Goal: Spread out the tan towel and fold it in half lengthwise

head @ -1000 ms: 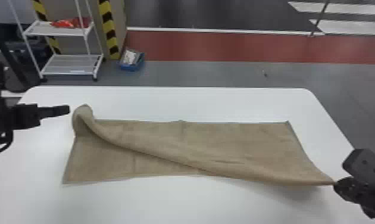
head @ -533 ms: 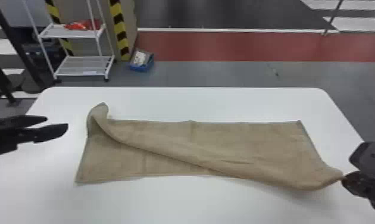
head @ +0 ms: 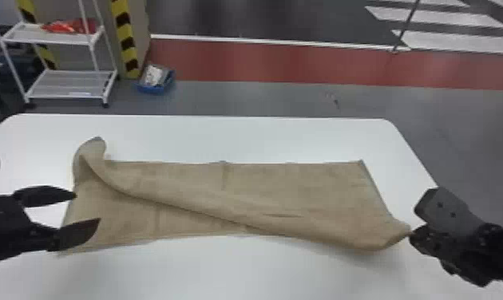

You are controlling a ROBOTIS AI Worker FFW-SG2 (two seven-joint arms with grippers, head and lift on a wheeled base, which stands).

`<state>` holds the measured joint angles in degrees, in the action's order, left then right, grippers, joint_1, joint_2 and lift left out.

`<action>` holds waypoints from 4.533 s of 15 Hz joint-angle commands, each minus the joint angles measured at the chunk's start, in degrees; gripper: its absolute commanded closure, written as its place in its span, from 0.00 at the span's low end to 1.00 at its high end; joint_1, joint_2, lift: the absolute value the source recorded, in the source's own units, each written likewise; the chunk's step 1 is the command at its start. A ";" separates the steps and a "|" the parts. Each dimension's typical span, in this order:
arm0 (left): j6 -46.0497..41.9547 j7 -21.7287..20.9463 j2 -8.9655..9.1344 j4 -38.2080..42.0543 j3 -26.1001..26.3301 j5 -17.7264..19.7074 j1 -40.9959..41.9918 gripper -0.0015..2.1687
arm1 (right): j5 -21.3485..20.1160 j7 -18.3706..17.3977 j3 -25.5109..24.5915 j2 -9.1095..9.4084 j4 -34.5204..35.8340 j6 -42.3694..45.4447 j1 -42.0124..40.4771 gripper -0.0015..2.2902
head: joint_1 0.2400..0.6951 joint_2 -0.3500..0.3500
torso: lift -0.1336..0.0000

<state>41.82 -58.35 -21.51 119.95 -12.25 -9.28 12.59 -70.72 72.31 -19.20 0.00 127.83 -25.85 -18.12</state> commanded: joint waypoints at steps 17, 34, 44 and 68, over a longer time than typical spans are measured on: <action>-21.29 -15.21 -1.87 -11.58 2.76 -18.23 -1.87 0.19 | 0.76 -0.59 -0.93 0.05 -1.53 -0.65 -0.34 0.90 | 1.00 0.27 | 0.07; -21.99 -14.68 -2.40 -16.32 0.04 -18.84 -3.63 0.78 | 2.08 -0.94 -0.93 0.05 -0.30 -1.00 -0.25 0.90 | 1.00 0.35 | 0.07; -13.73 -21.98 -2.93 -3.23 -19.65 -5.75 -4.51 0.78 | 9.29 0.64 -2.24 0.05 4.27 -8.21 2.91 0.90 | 1.00 0.49 | 0.07; -14.61 -24.00 -3.19 -4.72 -18.24 -4.69 -3.98 0.78 | -14.18 4.15 15.42 -0.35 -0.21 -12.43 -0.69 0.20 | 1.00 0.60 | 0.07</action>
<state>27.41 -82.35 -24.70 115.34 -30.42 -13.96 8.60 -84.16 76.46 -4.77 -0.34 127.48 -38.30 -18.60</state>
